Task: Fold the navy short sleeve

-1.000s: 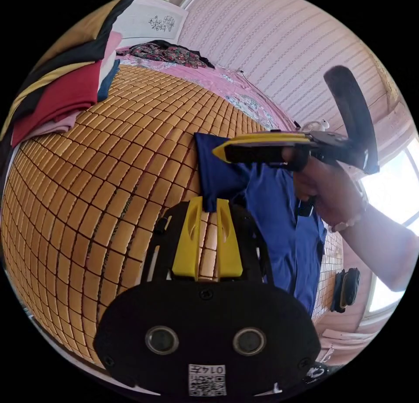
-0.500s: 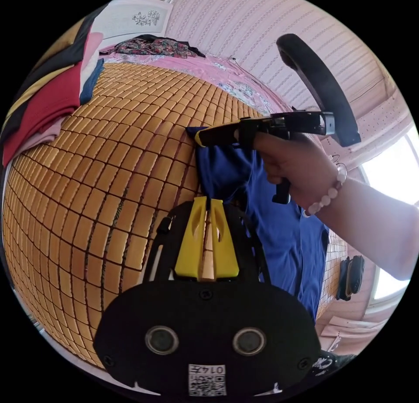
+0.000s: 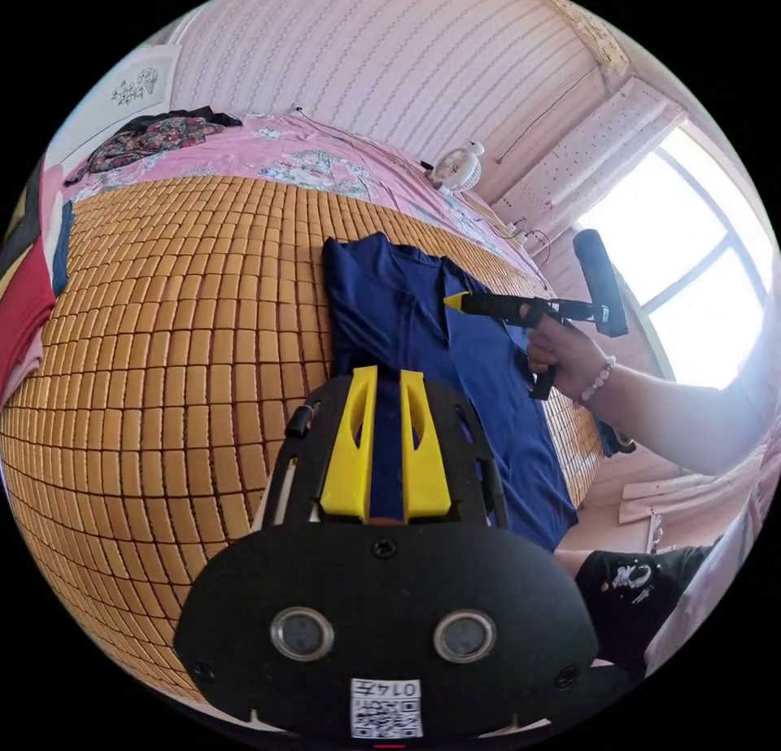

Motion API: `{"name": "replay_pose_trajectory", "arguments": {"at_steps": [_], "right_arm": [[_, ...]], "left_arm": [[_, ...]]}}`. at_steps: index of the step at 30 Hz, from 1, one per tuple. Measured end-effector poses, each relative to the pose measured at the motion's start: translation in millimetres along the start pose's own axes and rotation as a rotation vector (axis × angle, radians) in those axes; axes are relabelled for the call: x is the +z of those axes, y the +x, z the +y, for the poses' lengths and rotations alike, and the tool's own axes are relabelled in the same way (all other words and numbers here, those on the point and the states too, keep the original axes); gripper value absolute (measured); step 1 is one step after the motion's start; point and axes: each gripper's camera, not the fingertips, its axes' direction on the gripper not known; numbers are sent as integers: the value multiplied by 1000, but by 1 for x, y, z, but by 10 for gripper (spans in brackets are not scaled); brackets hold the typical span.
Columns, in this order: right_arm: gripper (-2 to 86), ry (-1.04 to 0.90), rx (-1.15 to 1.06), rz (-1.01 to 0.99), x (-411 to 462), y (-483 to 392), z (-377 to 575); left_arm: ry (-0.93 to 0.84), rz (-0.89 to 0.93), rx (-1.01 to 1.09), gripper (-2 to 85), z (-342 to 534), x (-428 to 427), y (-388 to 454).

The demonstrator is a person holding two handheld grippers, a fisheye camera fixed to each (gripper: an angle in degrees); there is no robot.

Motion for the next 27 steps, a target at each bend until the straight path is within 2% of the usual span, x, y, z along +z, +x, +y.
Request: {"name": "replay_pose_trajectory", "arguments": {"at_steps": [4, 9, 12, 17, 21, 27], "right_arm": [[80, 18, 38, 15, -30, 37, 32], [76, 23, 159, 137, -77, 92, 85], [76, 41, 298, 212, -109, 140, 118], [78, 117, 549, 191, -145, 223, 158], [78, 135, 595, 171, -147, 249, 165], [54, 114, 506, 225, -147, 251, 164]], "left_arm": [[-55, 10, 37, 48, -12, 29, 34], [-113, 68, 155, 43, -58, 78, 91], [-163, 115, 256, 42, -98, 126, 138], [-252, 198, 403, 50, -173, 234, 236], [-271, 224, 476, 51, -211, 304, 308], [-312, 173, 553, 67, -238, 409, 409]]}}
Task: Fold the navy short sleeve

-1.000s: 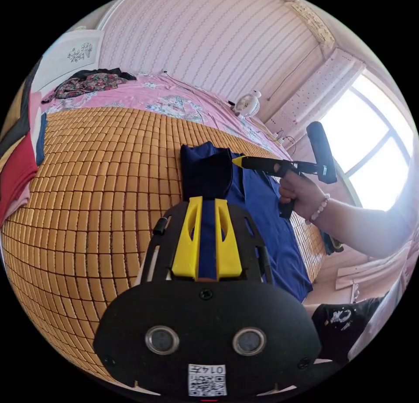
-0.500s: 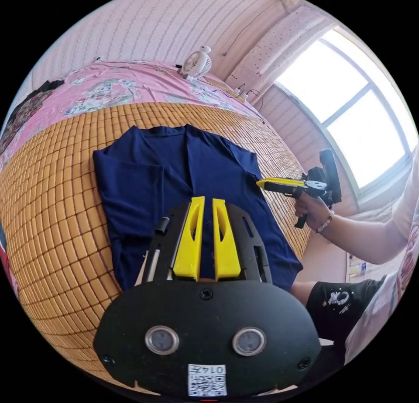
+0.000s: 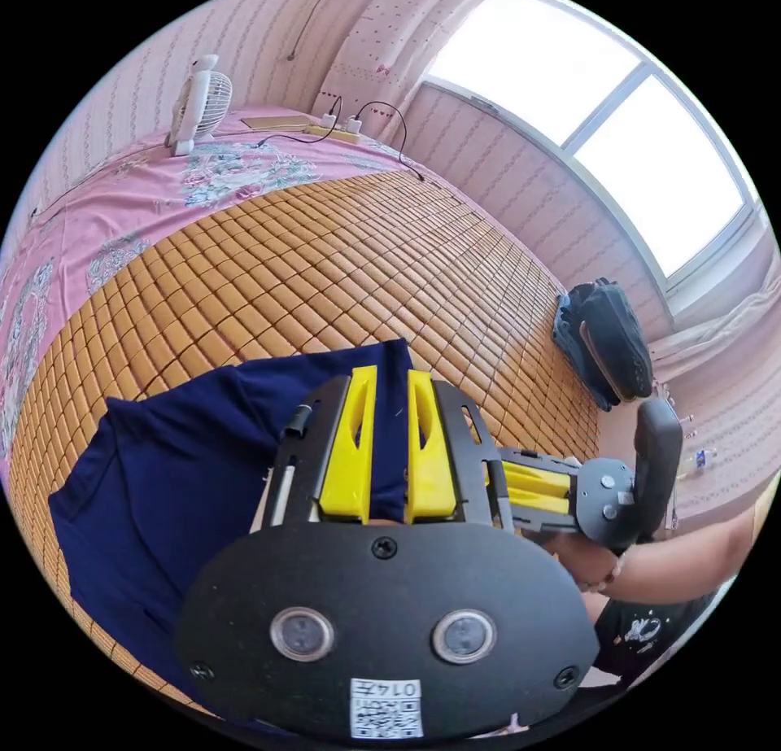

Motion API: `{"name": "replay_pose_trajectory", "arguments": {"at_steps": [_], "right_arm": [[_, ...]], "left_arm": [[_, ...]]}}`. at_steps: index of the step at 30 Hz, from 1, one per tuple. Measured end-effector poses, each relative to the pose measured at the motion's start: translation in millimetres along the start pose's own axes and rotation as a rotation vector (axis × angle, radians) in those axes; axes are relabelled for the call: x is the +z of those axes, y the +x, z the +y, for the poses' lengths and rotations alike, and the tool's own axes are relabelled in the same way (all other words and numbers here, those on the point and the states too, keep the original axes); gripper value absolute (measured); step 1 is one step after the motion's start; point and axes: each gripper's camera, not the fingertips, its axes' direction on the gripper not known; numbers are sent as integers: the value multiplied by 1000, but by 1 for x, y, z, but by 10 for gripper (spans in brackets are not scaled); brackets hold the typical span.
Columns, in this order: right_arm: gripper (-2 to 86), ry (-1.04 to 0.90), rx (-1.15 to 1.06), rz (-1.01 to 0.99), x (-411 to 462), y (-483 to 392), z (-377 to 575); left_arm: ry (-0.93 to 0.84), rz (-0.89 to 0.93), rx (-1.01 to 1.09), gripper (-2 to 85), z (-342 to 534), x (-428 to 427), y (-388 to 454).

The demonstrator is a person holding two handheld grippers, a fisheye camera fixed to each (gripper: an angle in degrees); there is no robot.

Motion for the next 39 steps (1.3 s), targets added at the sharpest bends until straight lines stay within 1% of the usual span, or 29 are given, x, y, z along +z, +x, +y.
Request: {"name": "replay_pose_trajectory", "arguments": {"at_steps": [4, 6, 8, 10, 12, 14, 15, 17, 18, 20, 22, 23, 25, 26, 30, 32, 34, 35, 37, 39], "right_arm": [[39, 9, -34, -25, -10, 8, 1], [31, 9, -62, -46, -13, 10, 1], [22, 7, -71, -65, -17, 13, 1], [18, 5, -80, -73, -22, 15, 0], [16, 8, -88, -87, -30, 16, -2], [16, 87, -208, -58, -57, 12, -5], [17, 100, -241, -66, -64, 10, -6], [23, 124, -397, -139, -93, -1, -9], [26, 134, -446, -158, -100, -7, -8], [55, 130, -612, -230, -120, -30, -2], [74, 76, -651, -284, -118, -39, -1], [80, 28, -652, -300, -110, -42, -4], [82, -21, -605, -289, -96, -42, -13], [83, -40, -576, -288, -88, -44, -23], [86, -30, -435, -276, -57, -48, -66], [97, -38, -311, -258, -29, -47, -101], [104, -38, -232, -259, -11, -46, -123], [105, -52, -197, -261, 0, -48, -134], [96, -77, -182, -262, 13, -56, -147], [70, -70, -203, -241, 16, -67, -154]], "left_arm": [[-63, -63, 29, 75, -35, 53, 21], [-119, -110, 48, 60, -40, 74, 26], [-76, -159, 86, 22, -33, 74, 27], [-62, -114, 58, 5, -29, 69, 18], [-5, -101, 5, -2, -23, 51, 7], [130, -83, -27, -4, -10, 3, -6], [162, -88, -36, -3, -6, -12, -9], [291, -99, -86, 3, 30, -81, -24], [316, -104, -105, 5, 42, -97, -29], [375, -180, -231, 37, 104, -150, -54], [352, -230, -311, 74, 151, -170, -77], [302, -226, -381, 88, 180, -178, -96], [256, -192, -465, 96, 220, -194, -121], [256, -208, -493, 94, 244, -210, -134], [313, -382, -553, 88, 300, -266, -172], [326, -459, -592, 89, 326, -291, -209], [312, -481, -623, 94, 335, -300, -240], [316, -457, -654, 99, 338, -304, -262], [315, -401, -670, 104, 336, -303, -291], [272, -392, -675, 100, 329, -296, -315]]}}
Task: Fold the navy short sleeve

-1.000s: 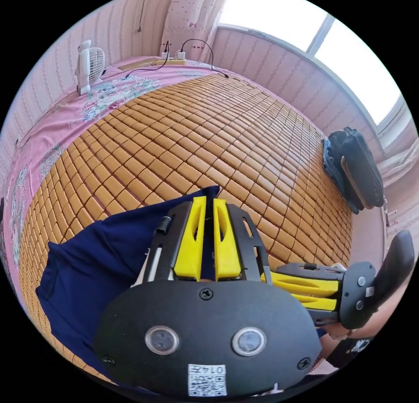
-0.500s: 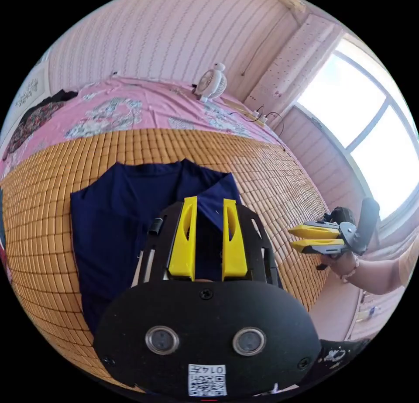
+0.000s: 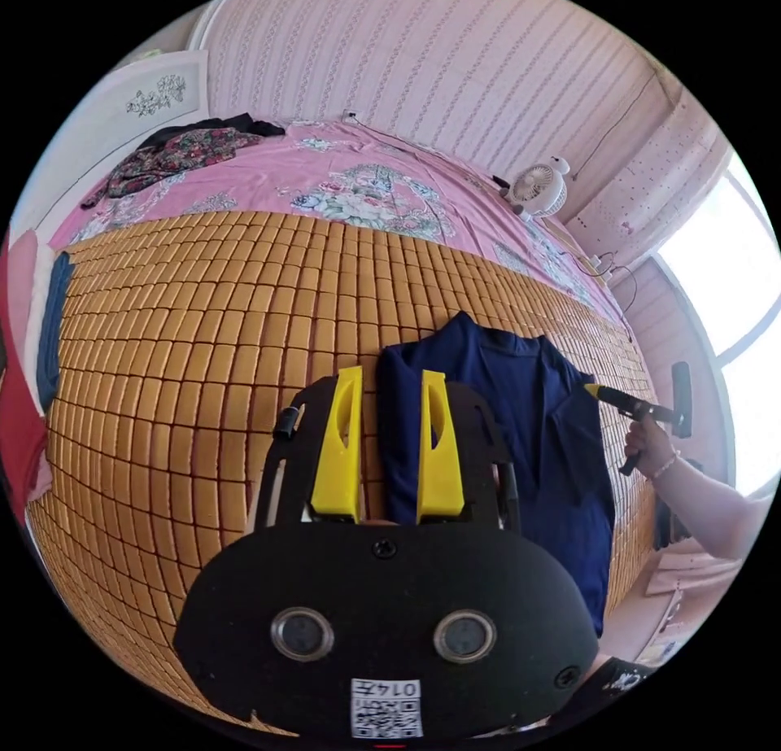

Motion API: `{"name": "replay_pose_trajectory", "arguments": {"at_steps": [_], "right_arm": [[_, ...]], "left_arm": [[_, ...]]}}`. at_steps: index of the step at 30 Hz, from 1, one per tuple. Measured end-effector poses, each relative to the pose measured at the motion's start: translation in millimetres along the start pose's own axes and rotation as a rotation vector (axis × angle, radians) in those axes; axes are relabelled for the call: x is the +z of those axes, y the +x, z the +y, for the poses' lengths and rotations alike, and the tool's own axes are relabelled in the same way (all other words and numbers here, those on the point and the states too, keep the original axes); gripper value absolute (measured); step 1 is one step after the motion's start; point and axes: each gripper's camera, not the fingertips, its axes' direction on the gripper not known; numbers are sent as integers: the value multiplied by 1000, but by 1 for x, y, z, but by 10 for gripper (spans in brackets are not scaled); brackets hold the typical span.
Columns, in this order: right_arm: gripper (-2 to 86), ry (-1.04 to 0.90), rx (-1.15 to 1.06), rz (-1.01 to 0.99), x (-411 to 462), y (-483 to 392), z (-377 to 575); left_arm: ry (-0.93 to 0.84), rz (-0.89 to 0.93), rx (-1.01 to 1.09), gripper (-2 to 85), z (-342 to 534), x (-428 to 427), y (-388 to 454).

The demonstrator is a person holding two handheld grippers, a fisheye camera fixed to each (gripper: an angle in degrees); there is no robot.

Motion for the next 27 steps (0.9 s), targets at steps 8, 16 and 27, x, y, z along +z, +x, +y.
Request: {"name": "replay_pose_trajectory", "arguments": {"at_steps": [8, 16, 27], "right_arm": [[2, -43, -108, 68, -3, -22, -39], [2, 137, -190, -45, -70, -48, -62], [43, -110, -367, -301, -119, -94, 165]], "left_arm": [[-114, -5, 75, 14, -50, 11, -15], [106, 141, 143, 7, -101, -88, -16], [-94, 336, 148, 43, 132, -235, -68]]}}
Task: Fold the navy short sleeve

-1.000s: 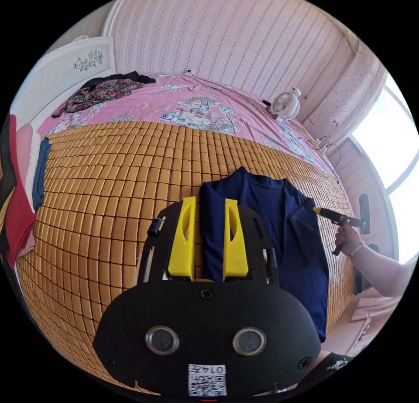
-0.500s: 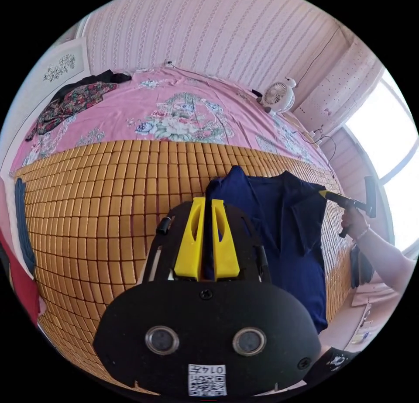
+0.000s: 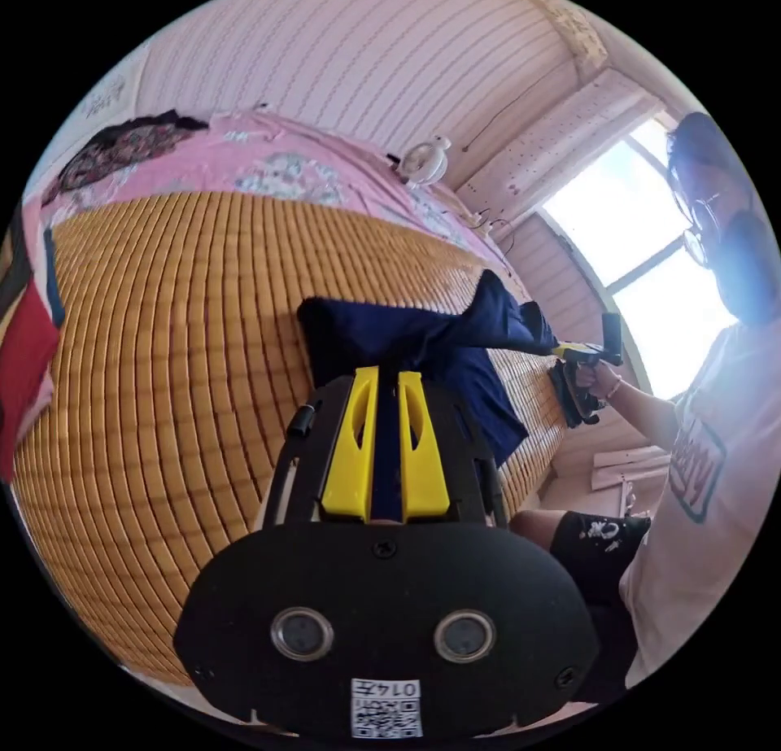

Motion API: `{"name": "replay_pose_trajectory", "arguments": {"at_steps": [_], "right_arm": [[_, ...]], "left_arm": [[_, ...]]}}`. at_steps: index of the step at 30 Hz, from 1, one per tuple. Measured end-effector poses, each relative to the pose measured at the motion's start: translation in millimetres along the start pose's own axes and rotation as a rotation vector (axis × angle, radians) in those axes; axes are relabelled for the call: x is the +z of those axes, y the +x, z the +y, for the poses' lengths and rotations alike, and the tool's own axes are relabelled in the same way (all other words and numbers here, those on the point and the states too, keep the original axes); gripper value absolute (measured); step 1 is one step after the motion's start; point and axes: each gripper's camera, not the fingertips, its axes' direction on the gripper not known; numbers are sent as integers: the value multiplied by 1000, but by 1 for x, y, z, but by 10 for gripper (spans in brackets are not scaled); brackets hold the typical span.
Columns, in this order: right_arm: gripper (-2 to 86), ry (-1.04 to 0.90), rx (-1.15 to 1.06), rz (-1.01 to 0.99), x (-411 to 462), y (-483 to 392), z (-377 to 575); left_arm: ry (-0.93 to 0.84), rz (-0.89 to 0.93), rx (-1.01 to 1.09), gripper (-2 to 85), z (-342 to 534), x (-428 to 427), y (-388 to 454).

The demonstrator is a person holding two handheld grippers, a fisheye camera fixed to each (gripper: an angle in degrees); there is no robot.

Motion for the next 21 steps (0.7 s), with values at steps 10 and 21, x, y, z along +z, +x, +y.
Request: {"name": "replay_pose_trajectory", "arguments": {"at_steps": [10, 21], "right_arm": [[53, -284, 198, 275, 109, -51, 79], [2, -440, 137, 576, 220, -100, 40]], "left_arm": [[-129, -170, -214, 11, 111, -21, 26], [-297, -405, 18, -9, 71, 59, 126]]}}
